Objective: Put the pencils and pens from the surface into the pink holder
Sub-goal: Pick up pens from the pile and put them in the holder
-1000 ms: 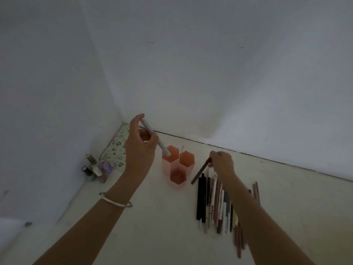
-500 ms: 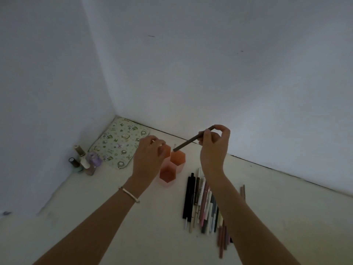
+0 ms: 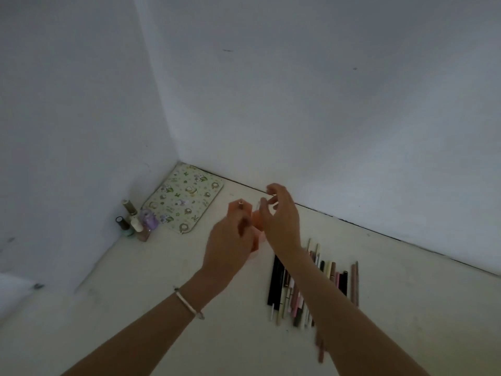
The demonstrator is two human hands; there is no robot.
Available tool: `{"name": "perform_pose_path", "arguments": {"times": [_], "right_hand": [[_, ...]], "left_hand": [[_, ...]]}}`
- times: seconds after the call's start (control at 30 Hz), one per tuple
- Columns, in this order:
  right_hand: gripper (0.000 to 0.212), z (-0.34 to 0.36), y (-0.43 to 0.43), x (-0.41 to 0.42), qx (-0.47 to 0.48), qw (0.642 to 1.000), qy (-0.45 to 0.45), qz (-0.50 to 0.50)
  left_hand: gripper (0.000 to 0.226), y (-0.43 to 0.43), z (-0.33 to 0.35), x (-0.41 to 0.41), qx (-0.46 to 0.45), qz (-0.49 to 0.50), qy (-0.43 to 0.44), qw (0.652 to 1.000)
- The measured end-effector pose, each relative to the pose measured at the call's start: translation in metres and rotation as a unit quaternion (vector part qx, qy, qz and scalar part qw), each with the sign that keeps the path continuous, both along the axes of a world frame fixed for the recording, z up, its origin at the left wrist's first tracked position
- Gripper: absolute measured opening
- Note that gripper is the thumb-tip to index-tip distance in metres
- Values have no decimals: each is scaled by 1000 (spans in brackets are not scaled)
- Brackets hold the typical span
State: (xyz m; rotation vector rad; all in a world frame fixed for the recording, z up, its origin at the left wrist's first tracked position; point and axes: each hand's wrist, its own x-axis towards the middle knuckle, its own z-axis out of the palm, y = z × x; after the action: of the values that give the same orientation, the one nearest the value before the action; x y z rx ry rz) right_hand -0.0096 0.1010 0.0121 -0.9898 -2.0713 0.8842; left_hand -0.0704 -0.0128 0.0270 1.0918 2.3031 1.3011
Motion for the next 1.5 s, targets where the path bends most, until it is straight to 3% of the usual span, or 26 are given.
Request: {"name": "perform_pose_path", "arguments": {"times": [0.1,0.17,0.37,0.6,0.73,0.83,0.87,0.97,1.03,1.1,1.2,1.33,1.4,1.5], "right_hand": [[26,11,17,23,-13,998,33,-44],[26,14,26,40,-31,997,33,-62],[32,6,44,89,-68,993,-8,-95],[34,-13,43,108,-117,988,-26,-100],[34,-18,41,101,-127,987,-32,-92],[29,-20,42,95,-115,988,-47,-96],[25,-22,42,91,-113,987,-70,-94],[22,-31,35,77,-153,967,-196,-64],[18,-41,23,66,-155,935,-320,-20],[13,-50,11,56,-114,902,-415,11],[25,-62,-1,47,-24,875,-484,9],[17,-67,-6,42,-12,869,-494,0],[14,-65,-6,41,-62,890,-451,-14],[29,-45,12,37,-174,918,-352,-59]], "left_hand": [[17,14,-33,38,-218,-143,7,965],[21,23,-52,58,-305,-161,5,939],[27,49,-78,82,-351,-87,61,930],[25,54,-81,79,-360,-81,44,929],[20,45,-73,75,-309,-101,58,944],[6,42,-44,60,-167,-61,-28,984],[14,42,-30,52,-110,-42,-49,992],[21,38,11,24,30,15,-73,997],[23,33,31,9,89,45,-81,992],[25,29,41,0,117,58,-92,987],[22,24,43,-7,137,59,-121,981],[17,19,41,-18,139,89,-123,979],[17,17,44,-28,151,102,-133,974],[13,17,49,-48,186,128,-170,959]]}}
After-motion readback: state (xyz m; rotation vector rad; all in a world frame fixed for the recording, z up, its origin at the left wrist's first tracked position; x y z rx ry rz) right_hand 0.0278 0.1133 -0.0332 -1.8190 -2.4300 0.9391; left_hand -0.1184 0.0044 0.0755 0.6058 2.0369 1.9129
